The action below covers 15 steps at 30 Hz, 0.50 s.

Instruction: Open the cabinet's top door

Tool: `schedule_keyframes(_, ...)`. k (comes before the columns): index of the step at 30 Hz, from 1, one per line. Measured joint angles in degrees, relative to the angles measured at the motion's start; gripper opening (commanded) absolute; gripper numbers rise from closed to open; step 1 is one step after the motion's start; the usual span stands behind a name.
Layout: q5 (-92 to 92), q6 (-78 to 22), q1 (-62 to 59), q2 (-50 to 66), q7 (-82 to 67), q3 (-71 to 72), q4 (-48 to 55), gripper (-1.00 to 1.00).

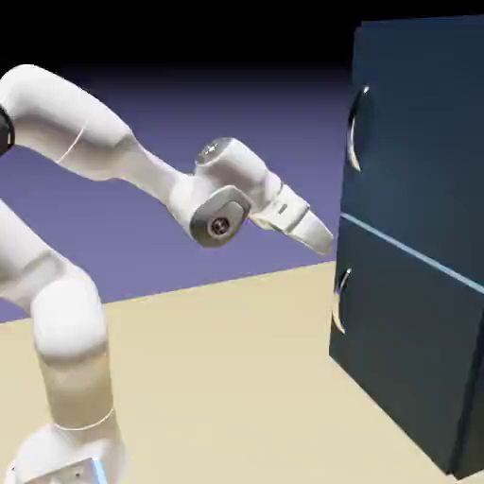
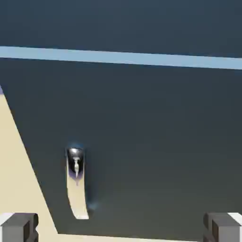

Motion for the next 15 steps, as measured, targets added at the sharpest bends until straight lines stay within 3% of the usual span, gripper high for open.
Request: schedule_keyframes(15, 37.4, -12.8, -24.1, -19.1, -13.5, 15.8, 5.9, 0.00)
